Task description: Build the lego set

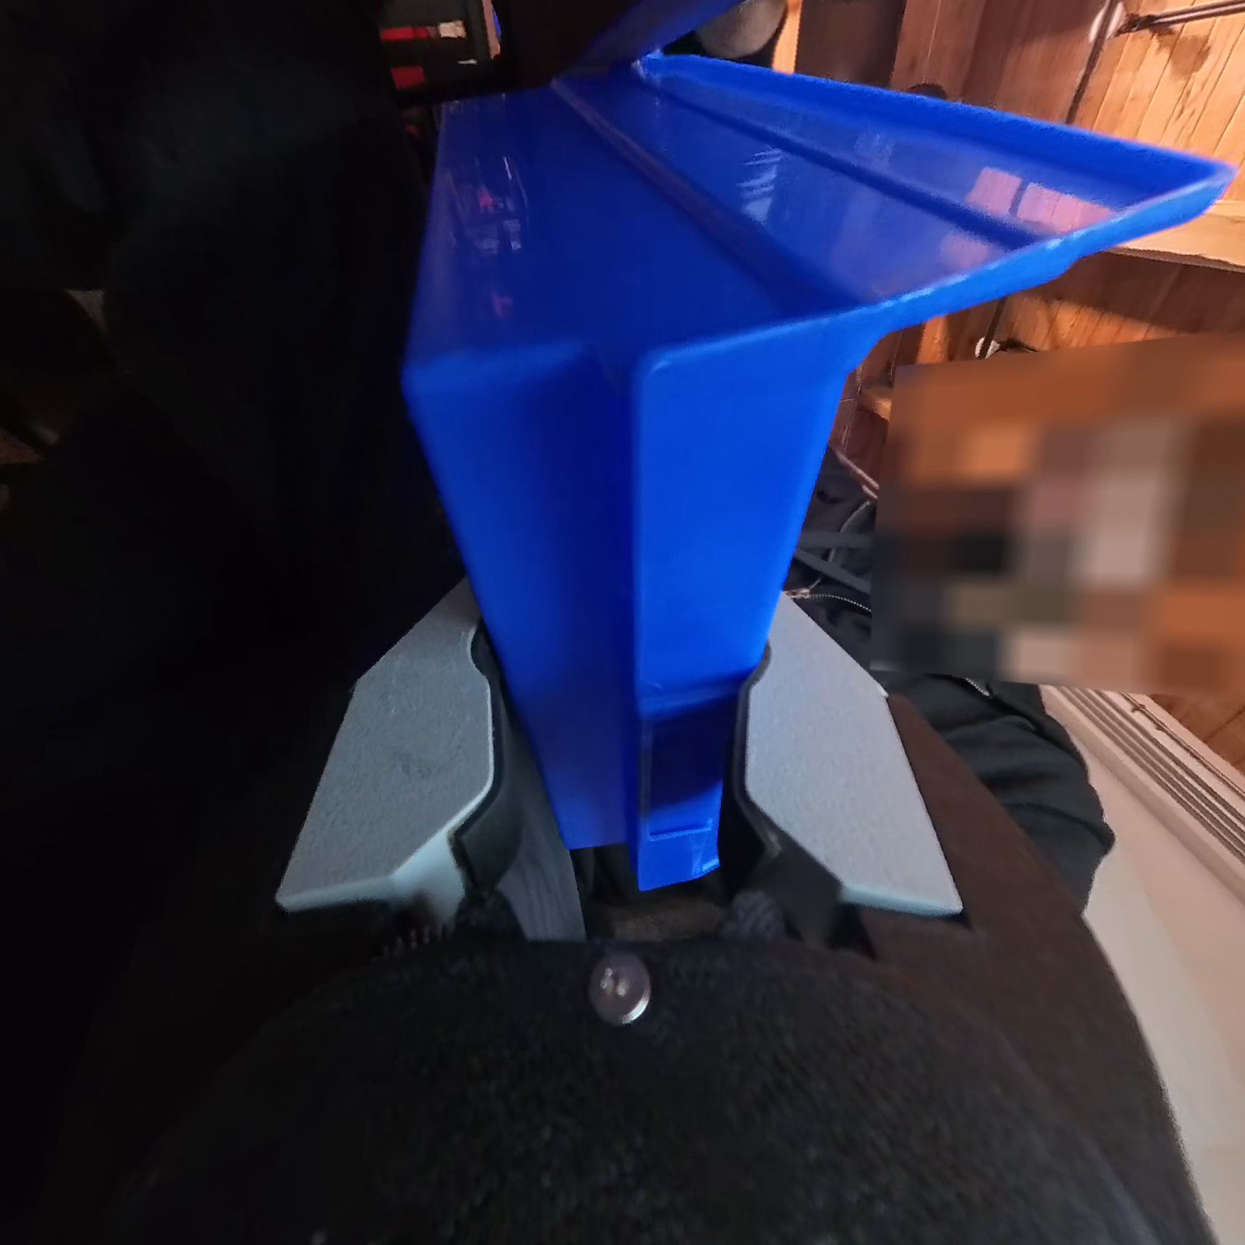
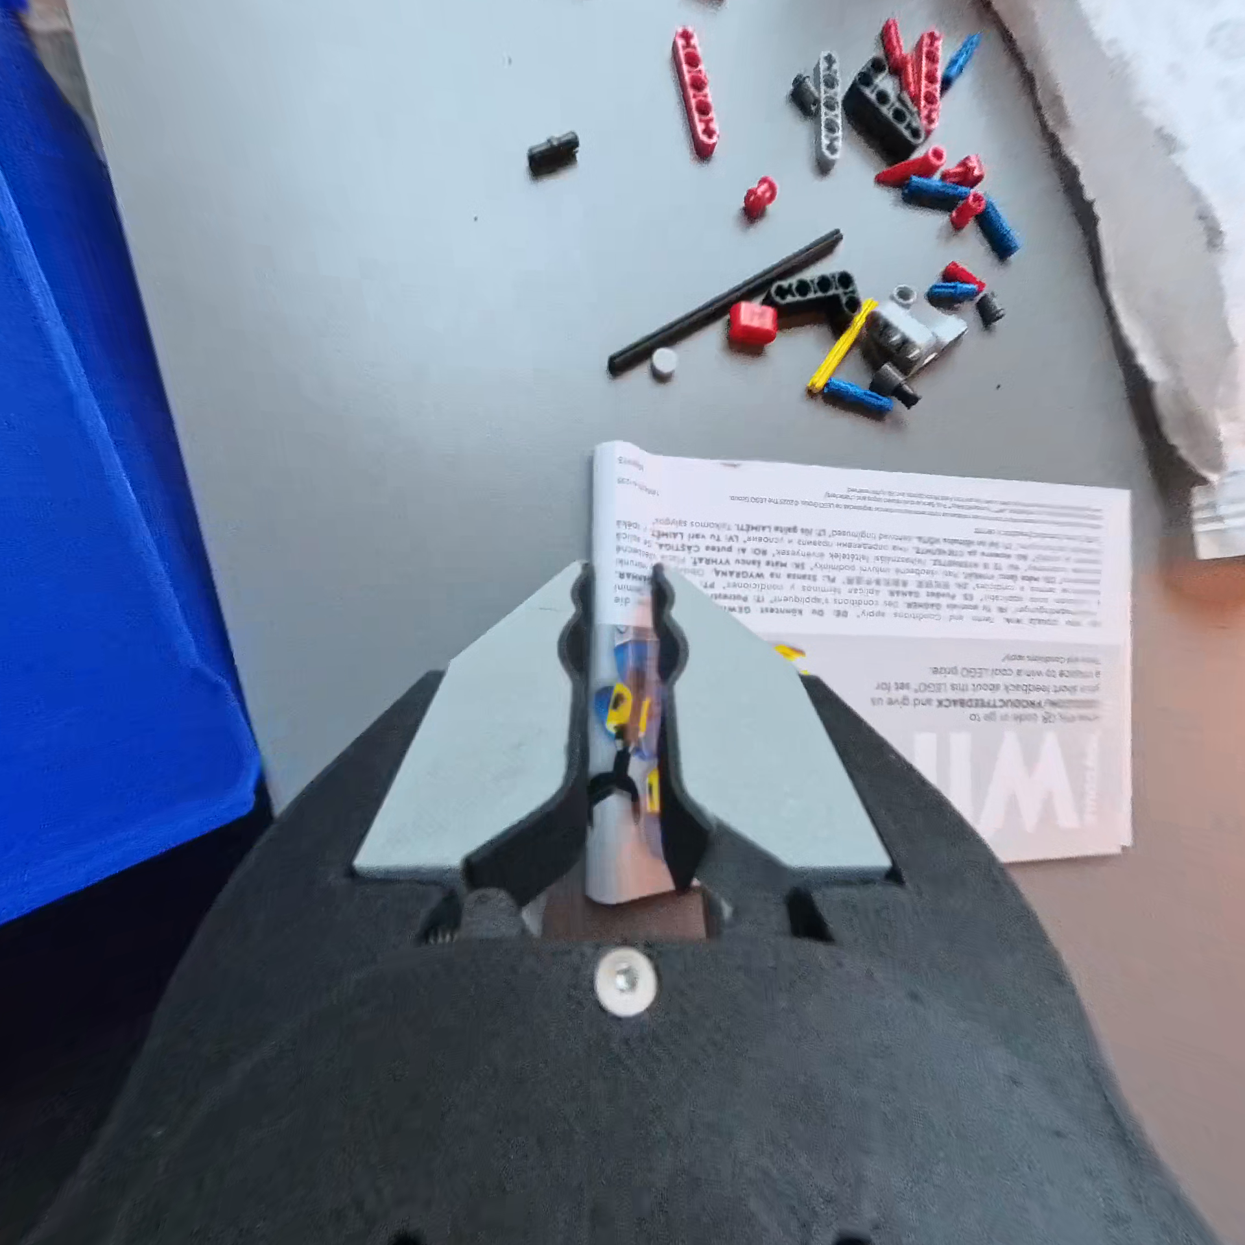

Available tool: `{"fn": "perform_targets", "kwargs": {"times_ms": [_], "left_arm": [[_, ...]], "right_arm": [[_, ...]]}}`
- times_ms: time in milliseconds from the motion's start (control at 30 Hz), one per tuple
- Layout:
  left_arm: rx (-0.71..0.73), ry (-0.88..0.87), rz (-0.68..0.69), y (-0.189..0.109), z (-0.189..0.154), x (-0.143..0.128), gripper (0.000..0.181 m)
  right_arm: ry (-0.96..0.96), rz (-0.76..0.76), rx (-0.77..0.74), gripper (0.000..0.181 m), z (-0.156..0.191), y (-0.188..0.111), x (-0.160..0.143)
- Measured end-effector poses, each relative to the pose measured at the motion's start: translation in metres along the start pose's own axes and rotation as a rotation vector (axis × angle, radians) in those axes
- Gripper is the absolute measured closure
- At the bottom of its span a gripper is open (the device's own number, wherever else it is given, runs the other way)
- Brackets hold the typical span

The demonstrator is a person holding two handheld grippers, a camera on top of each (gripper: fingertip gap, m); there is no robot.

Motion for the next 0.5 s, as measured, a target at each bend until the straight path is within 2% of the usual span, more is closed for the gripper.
{"fn": "perform_targets", "kwargs": {"times_ms": [100,233,367,400,433,500], "left_arm": [[0.009,0.003,-0.01,0.001,-0.003,0.002,0.112],[0.02,-0.008,-0.022,0.004,0.0,0.001,0.111],[0.025,0.002,-0.03,0.0,0.002,0.002,0.112],[0.021,0.002,-0.031,-0.001,0.002,0.002,0.111],[0.018,0.002,-0.033,-0.001,0.003,0.001,0.111],[0.017,0.006,-0.033,-0.003,0.003,0.001,0.111]], "right_arm": [[-0.032,-0.043,-0.036,0.178,0.006,-0.016,-0.006],[-0.069,-0.146,0.021,0.181,0.016,-0.049,-0.024],[0.045,0.0,0.014,0.175,0.007,-0.064,-0.072],[0.087,0.006,0.012,0.171,0.005,-0.068,-0.074],[0.141,-0.009,0.003,0.158,0.004,-0.072,-0.072],[0.278,-0.029,-0.061,0.118,-0.005,-0.073,-0.064]]}}
Point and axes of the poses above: each gripper's, where its closed fingertips meet, y out along the fingers, x out of its top, z = x × y across the jaws, the point moved 3 cm from there along -y, back along the fingers, and after that the axes turned 7 degrees about -x, right-handed, at the moved point
